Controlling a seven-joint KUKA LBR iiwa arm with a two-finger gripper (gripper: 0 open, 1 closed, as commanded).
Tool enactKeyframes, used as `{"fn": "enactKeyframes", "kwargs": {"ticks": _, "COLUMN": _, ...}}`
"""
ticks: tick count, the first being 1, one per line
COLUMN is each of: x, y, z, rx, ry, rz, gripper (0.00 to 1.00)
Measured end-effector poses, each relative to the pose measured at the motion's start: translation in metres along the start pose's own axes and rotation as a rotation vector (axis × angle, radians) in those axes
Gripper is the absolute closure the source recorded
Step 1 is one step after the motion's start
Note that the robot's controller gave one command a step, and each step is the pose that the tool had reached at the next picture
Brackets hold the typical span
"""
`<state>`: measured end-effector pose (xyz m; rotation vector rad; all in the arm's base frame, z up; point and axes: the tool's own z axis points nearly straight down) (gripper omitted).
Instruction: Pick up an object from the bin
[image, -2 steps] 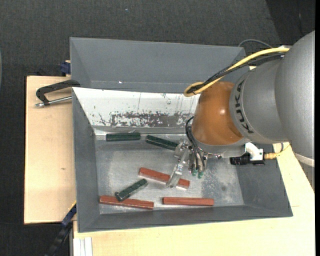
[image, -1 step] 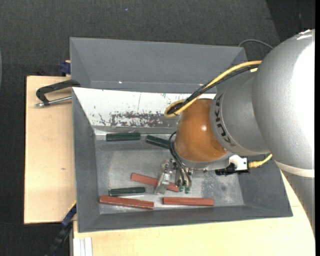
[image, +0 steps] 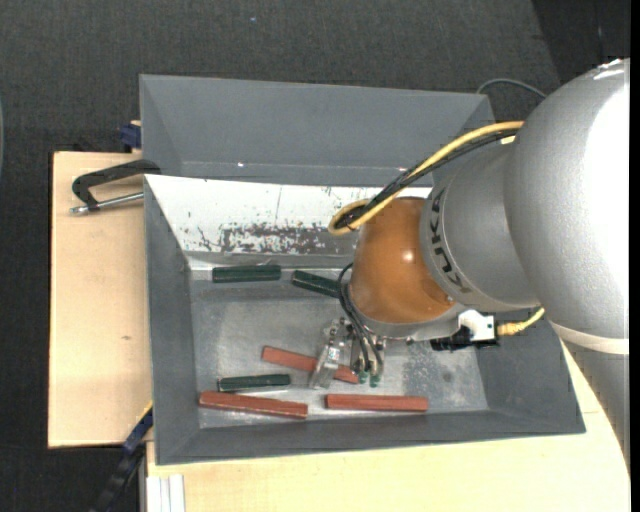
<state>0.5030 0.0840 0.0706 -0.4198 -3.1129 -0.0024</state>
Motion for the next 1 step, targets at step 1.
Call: {"fn": "enactKeyframes", "kwargs": {"ticks": 1, "x": 0.0007, "y": 0.0566, "z": -0.1531, "rx": -0.002, "ry": -0.006, "rz": -0.031, "gripper": 1.00}}
